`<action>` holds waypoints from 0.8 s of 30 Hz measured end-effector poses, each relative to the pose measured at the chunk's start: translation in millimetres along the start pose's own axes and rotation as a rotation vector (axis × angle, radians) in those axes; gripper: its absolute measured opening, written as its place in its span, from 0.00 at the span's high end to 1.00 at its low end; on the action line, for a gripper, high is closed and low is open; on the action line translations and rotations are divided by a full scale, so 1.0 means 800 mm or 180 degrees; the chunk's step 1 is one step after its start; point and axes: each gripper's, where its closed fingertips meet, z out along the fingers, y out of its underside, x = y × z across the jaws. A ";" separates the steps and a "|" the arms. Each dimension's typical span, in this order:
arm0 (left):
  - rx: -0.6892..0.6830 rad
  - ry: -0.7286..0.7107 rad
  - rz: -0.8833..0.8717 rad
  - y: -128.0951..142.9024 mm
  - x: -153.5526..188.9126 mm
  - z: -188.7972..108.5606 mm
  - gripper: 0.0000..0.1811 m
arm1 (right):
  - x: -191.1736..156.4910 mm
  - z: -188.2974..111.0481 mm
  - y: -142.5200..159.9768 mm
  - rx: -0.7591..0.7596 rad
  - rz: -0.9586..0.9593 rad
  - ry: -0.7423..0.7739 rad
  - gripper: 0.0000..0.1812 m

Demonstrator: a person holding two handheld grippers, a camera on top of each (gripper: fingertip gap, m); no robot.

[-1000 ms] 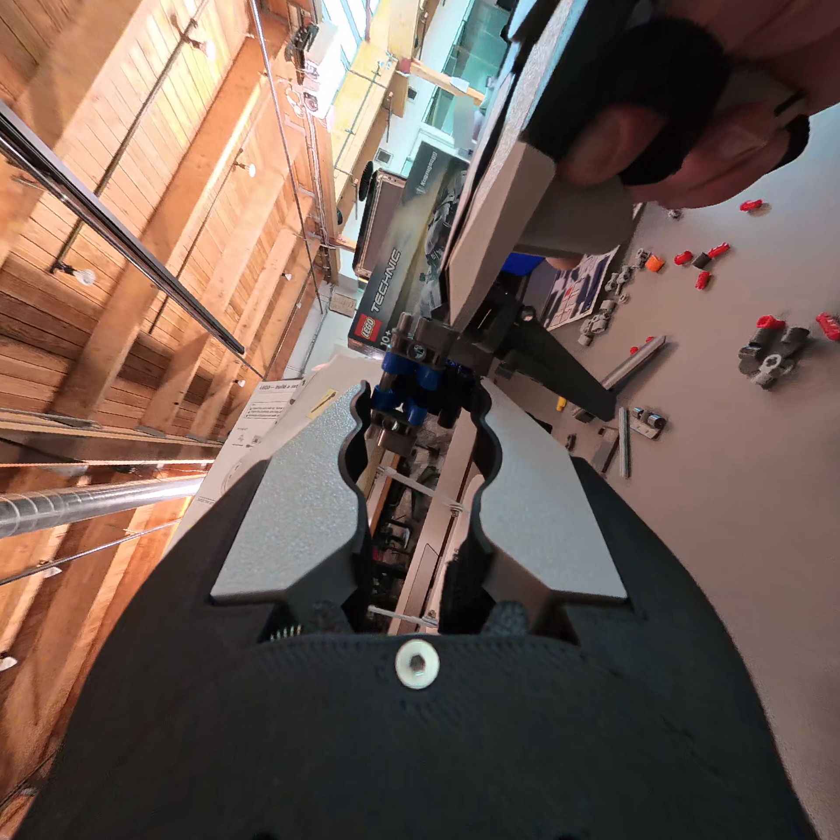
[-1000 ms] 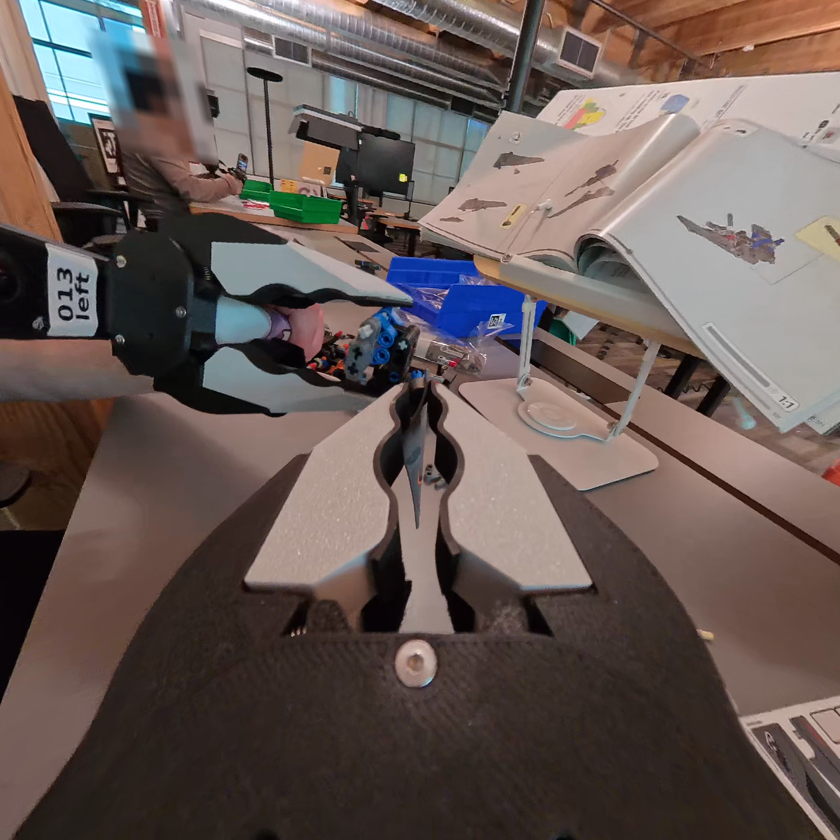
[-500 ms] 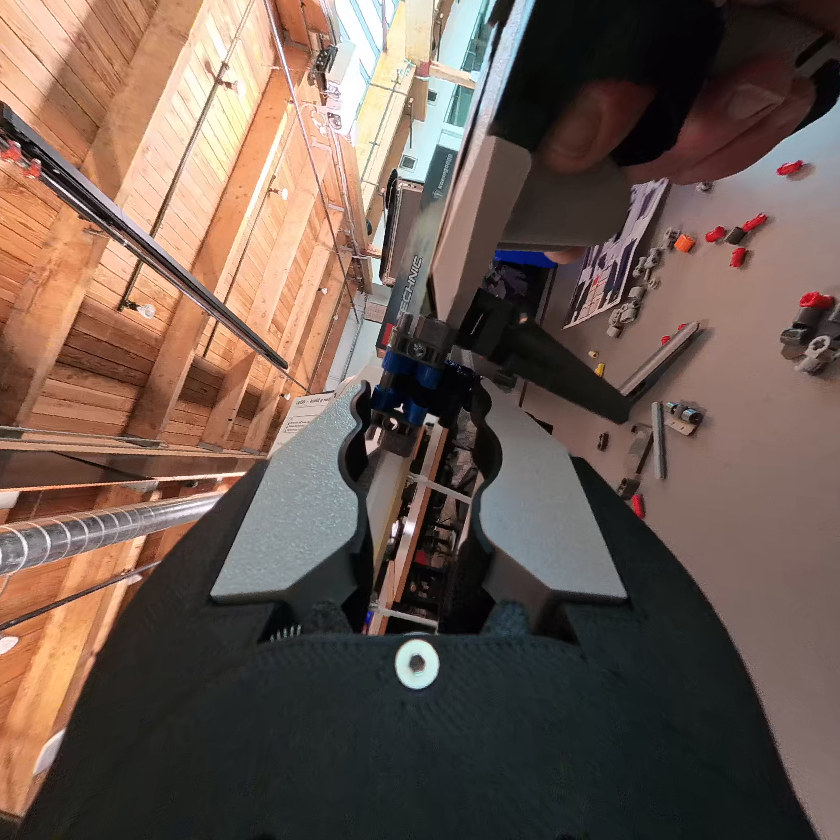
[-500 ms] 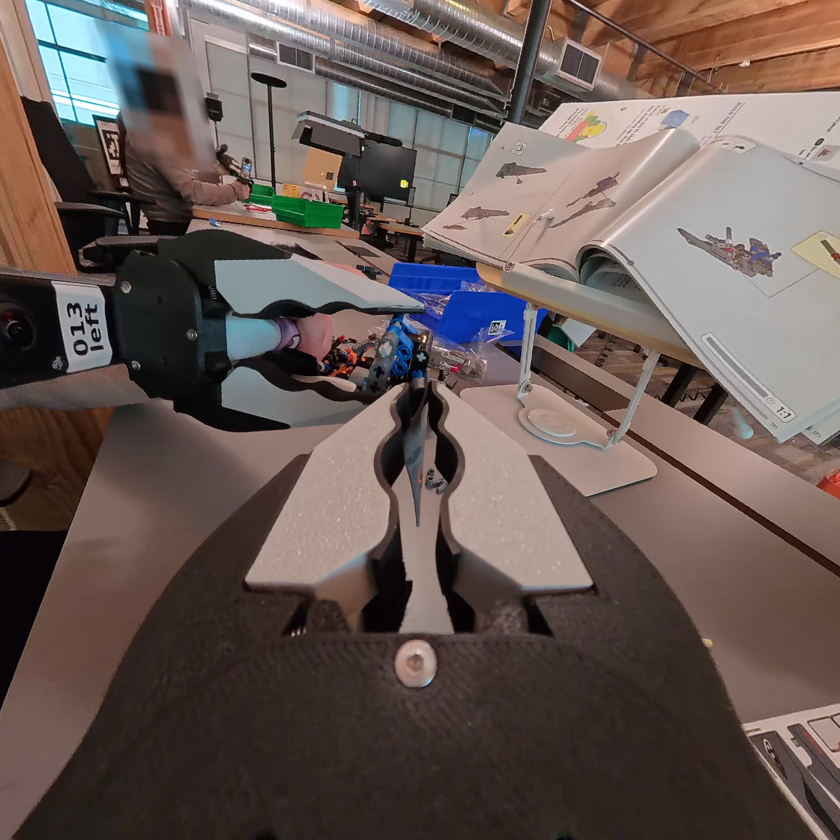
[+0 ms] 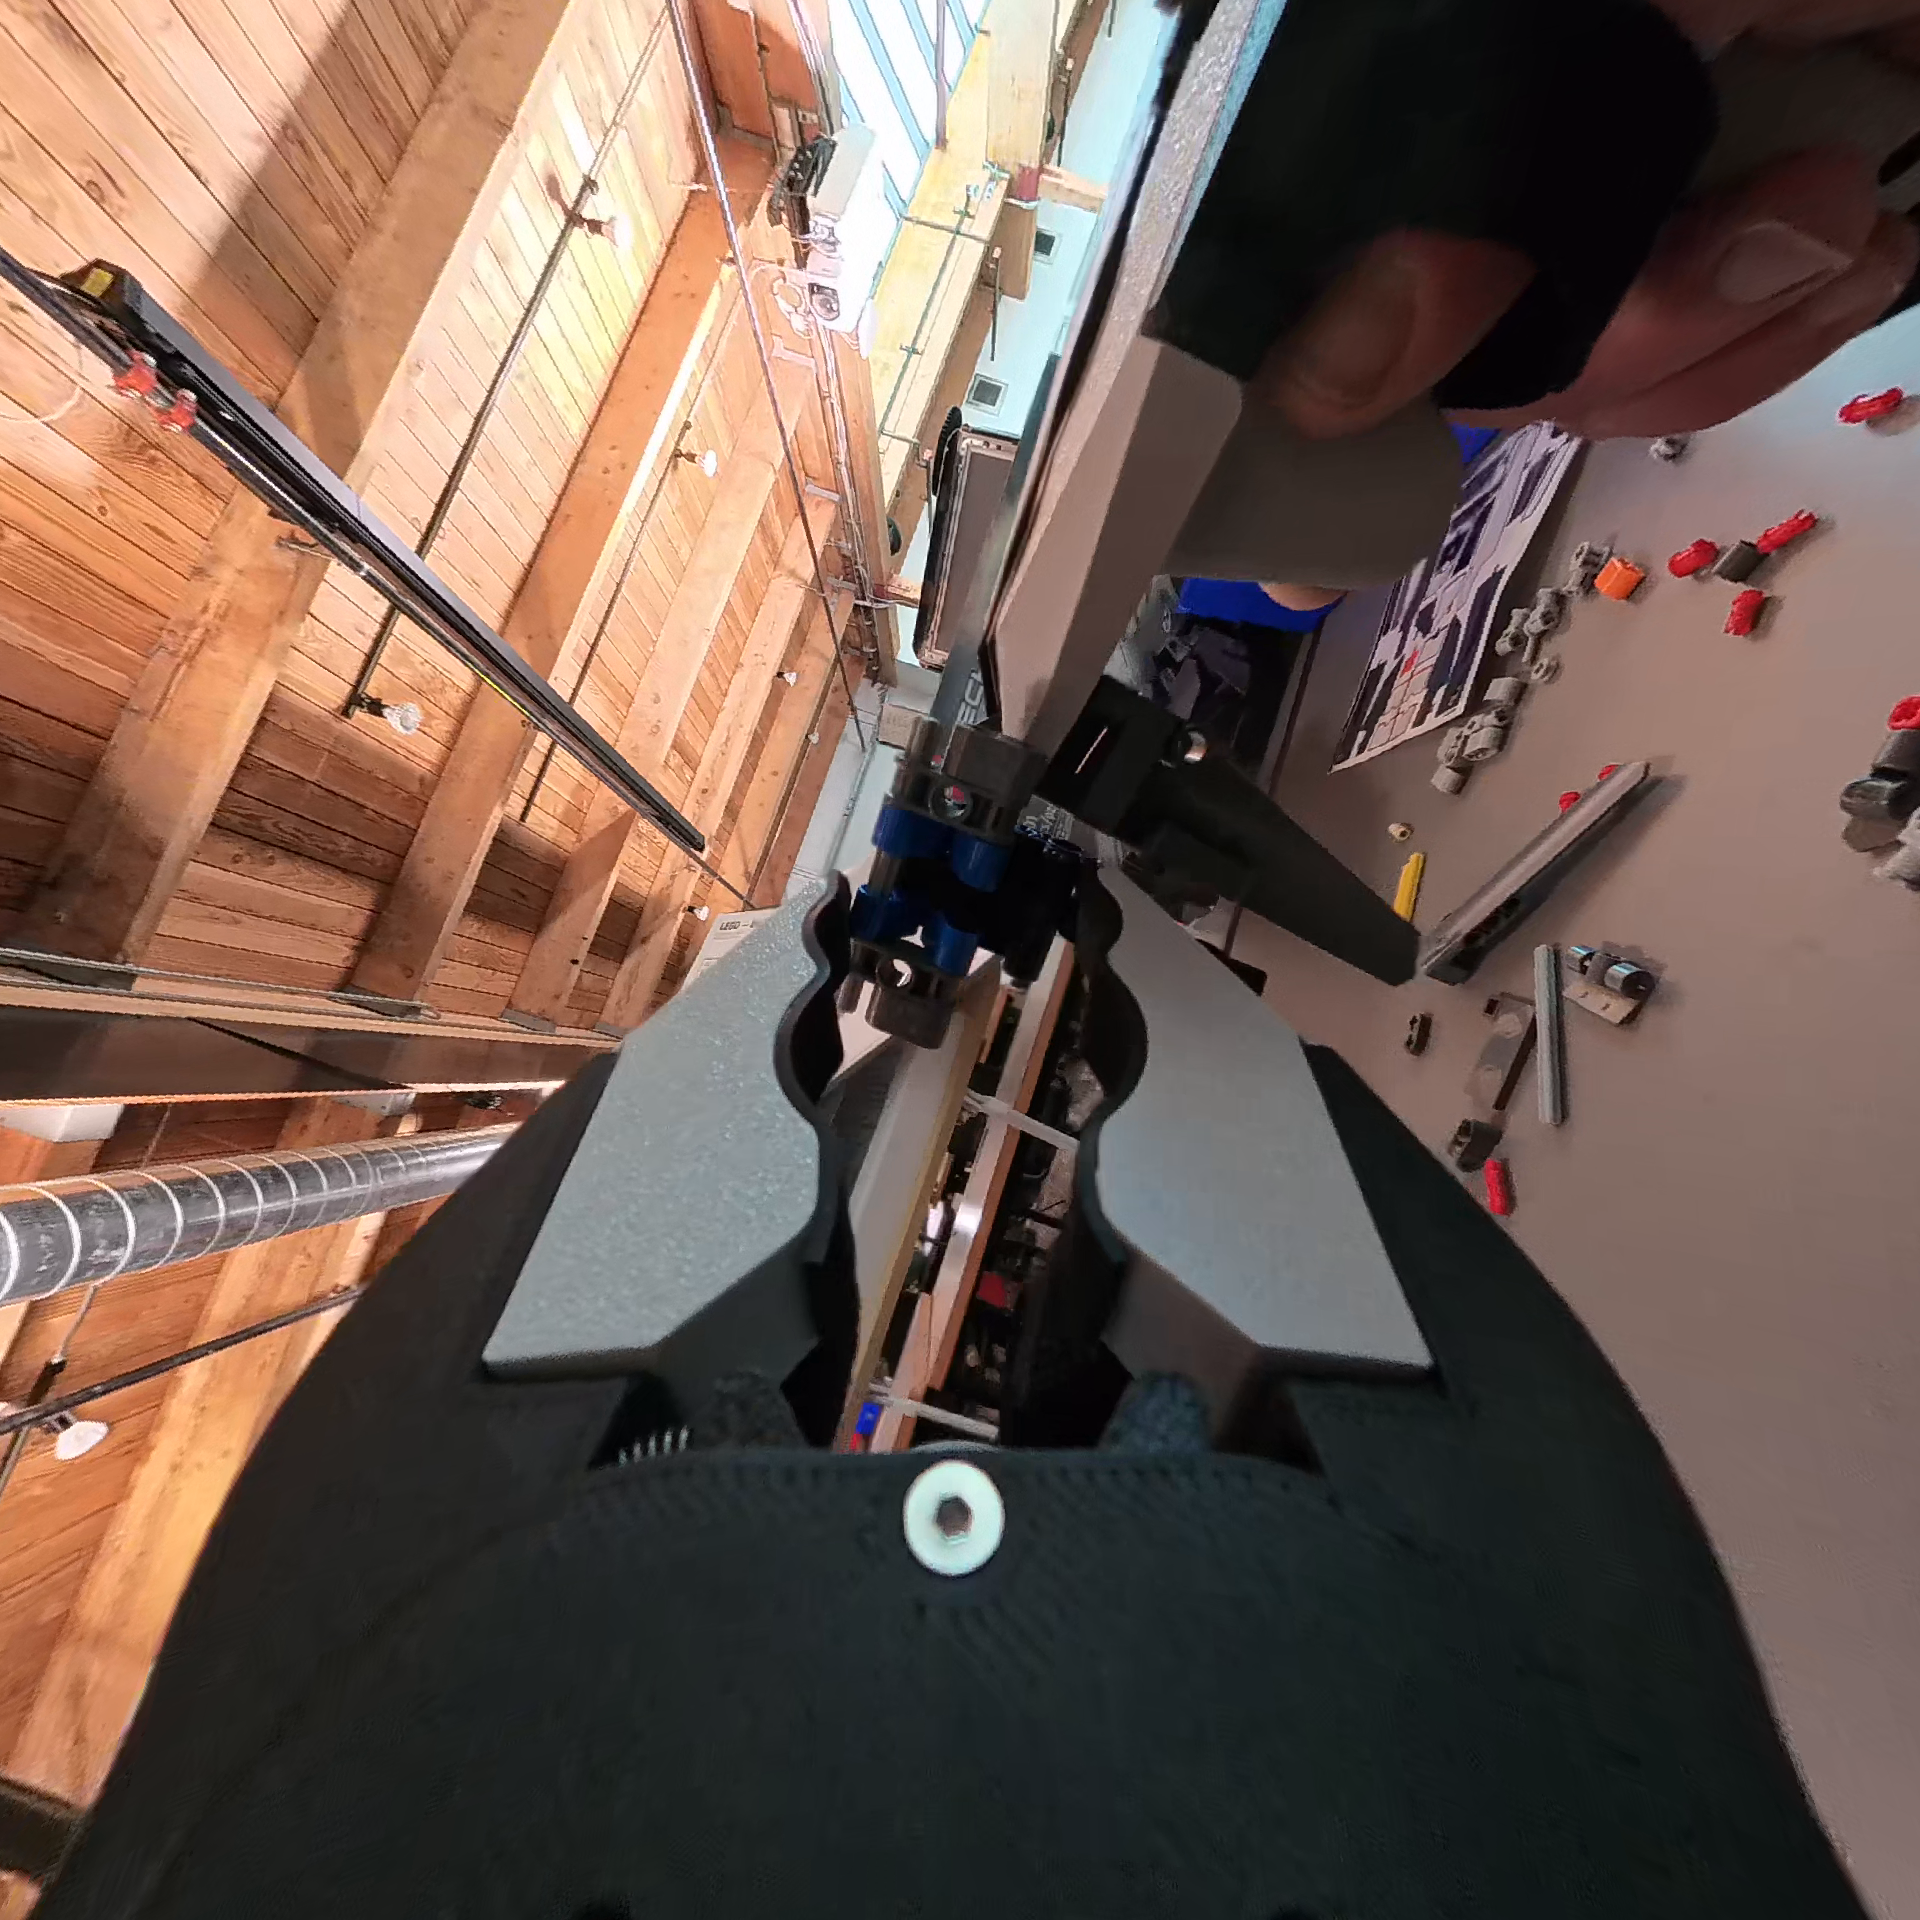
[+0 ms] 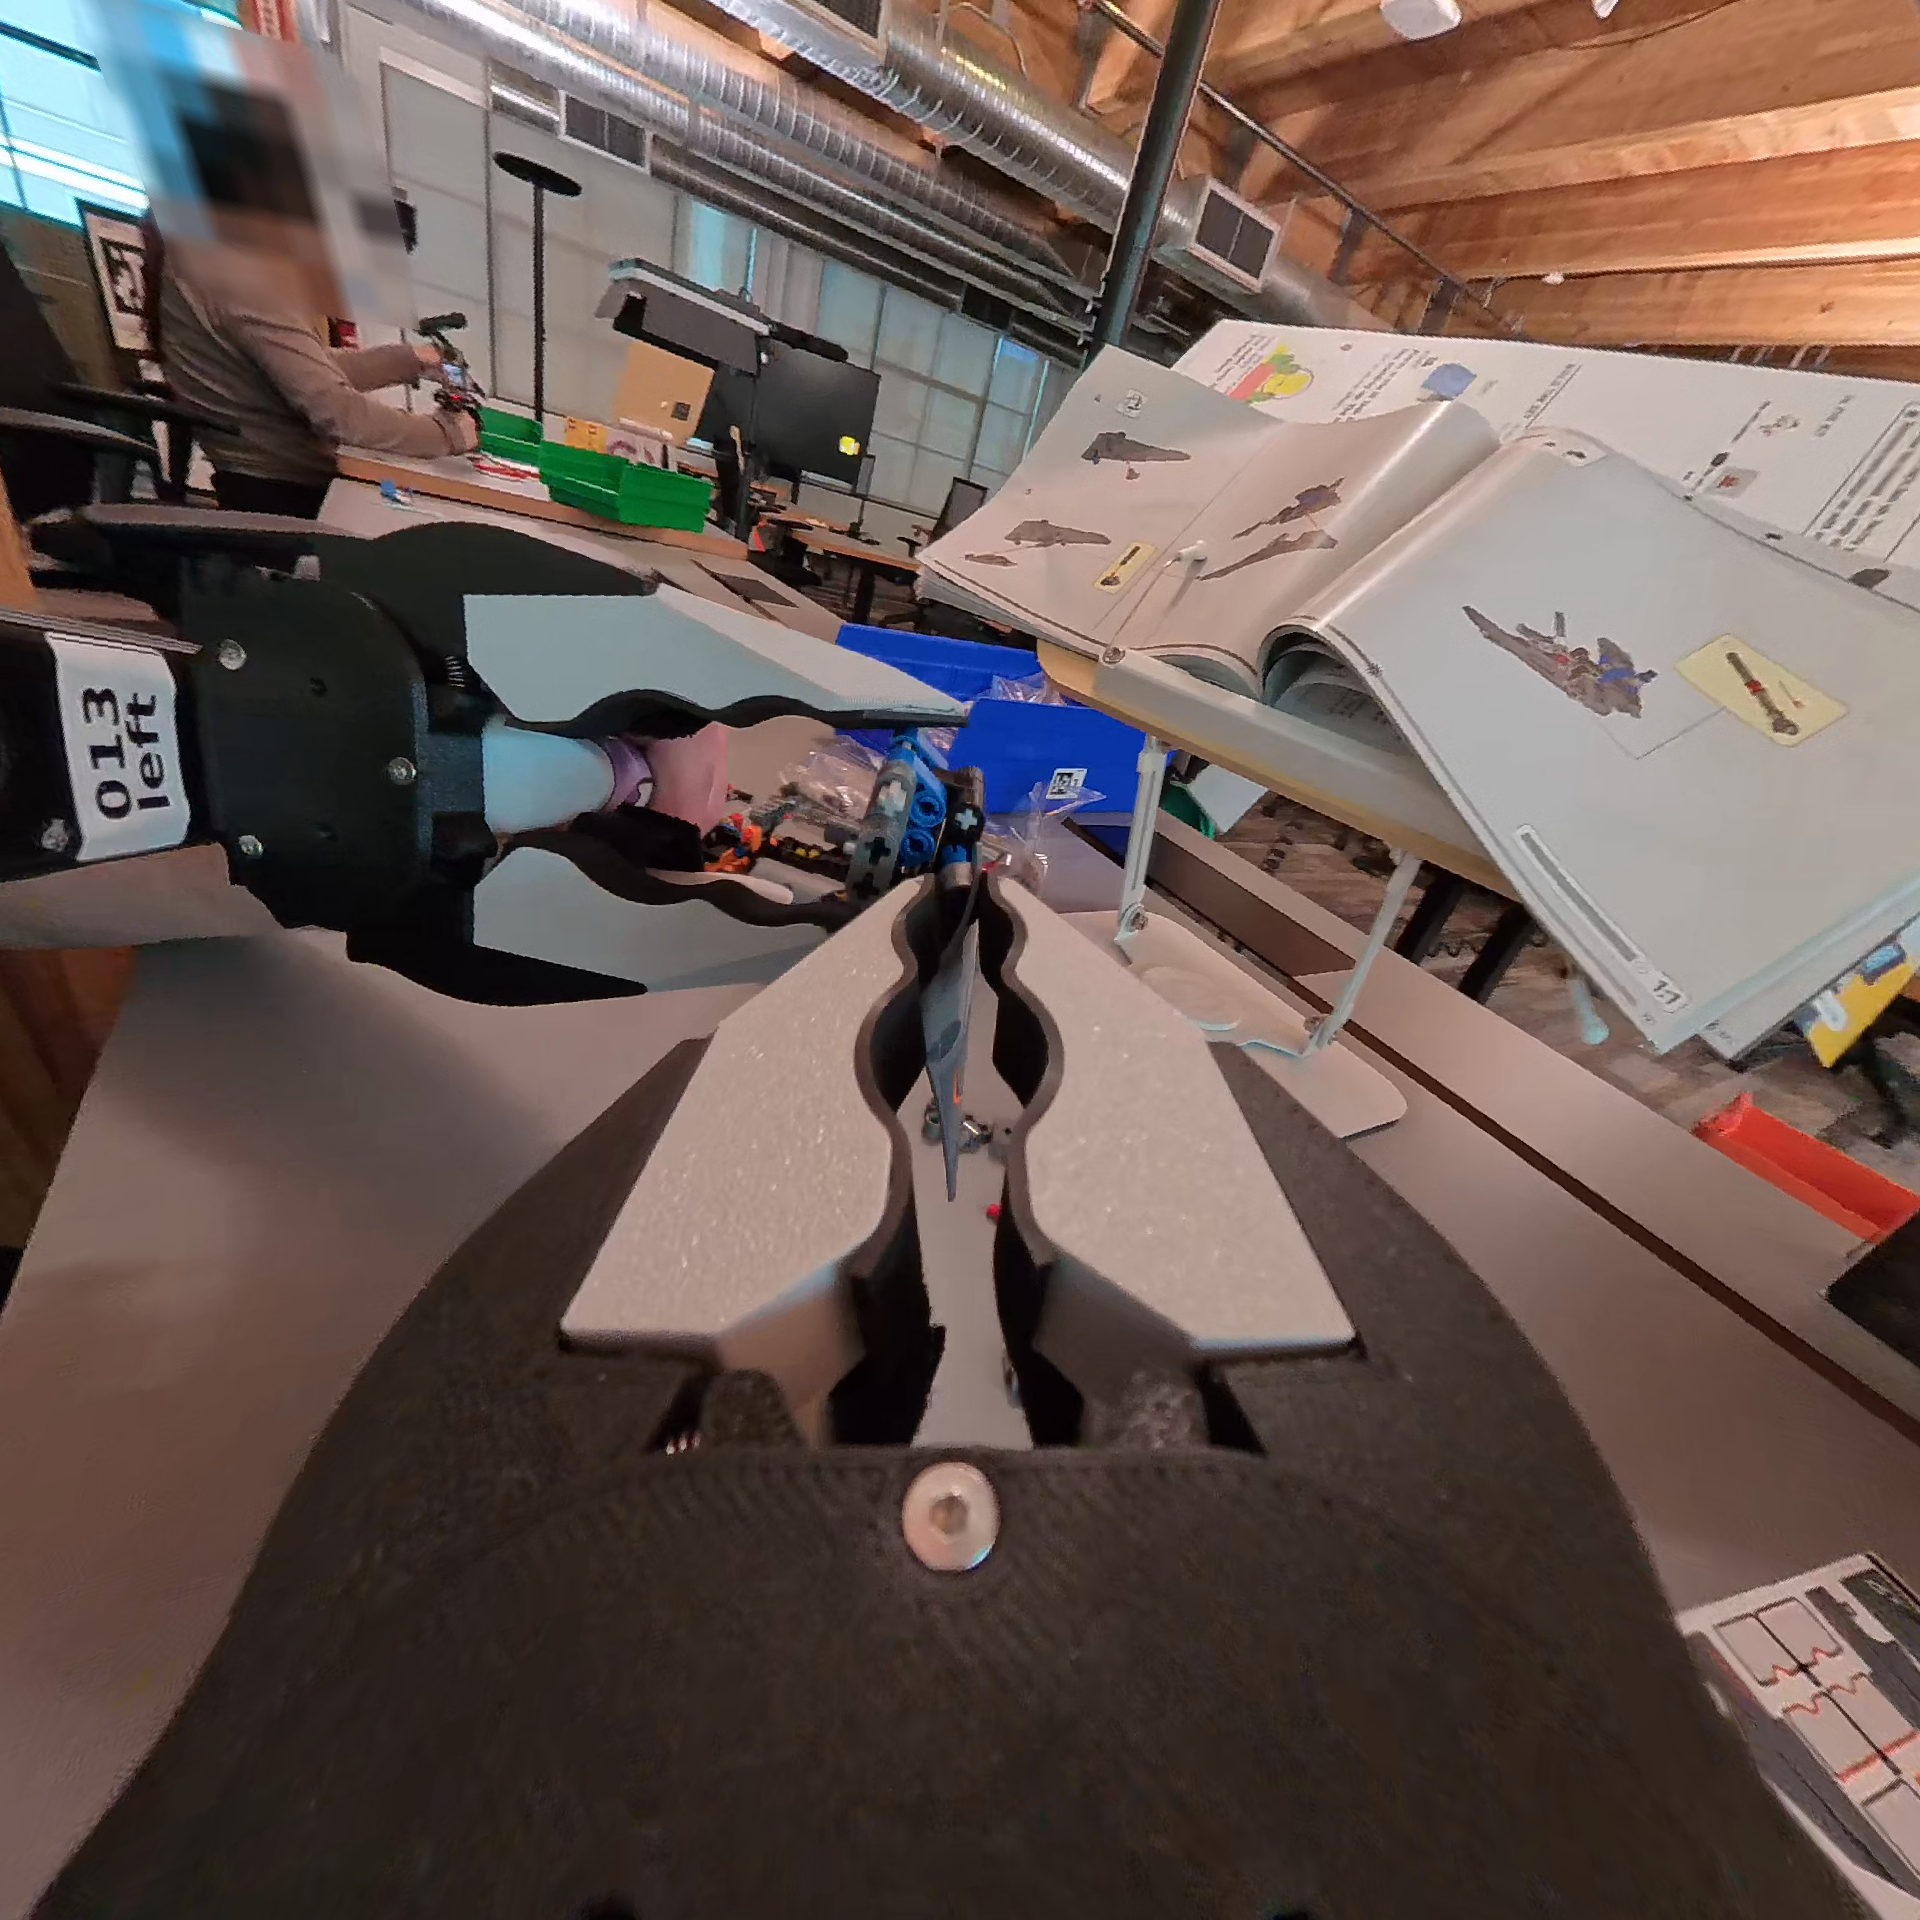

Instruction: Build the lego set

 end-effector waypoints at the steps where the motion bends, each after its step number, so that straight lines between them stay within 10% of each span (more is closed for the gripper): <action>1: 0.0002 -0.0016 0.0023 -0.001 -0.001 0.000 0.78 | 0.000 0.000 -0.001 -0.0003 -0.0027 0.0021 0.98; 24: 0.0050 0.0029 0.0256 -0.007 -0.001 -0.004 0.80 | -0.005 -0.001 -0.005 -0.0031 -0.0225 0.0096 0.98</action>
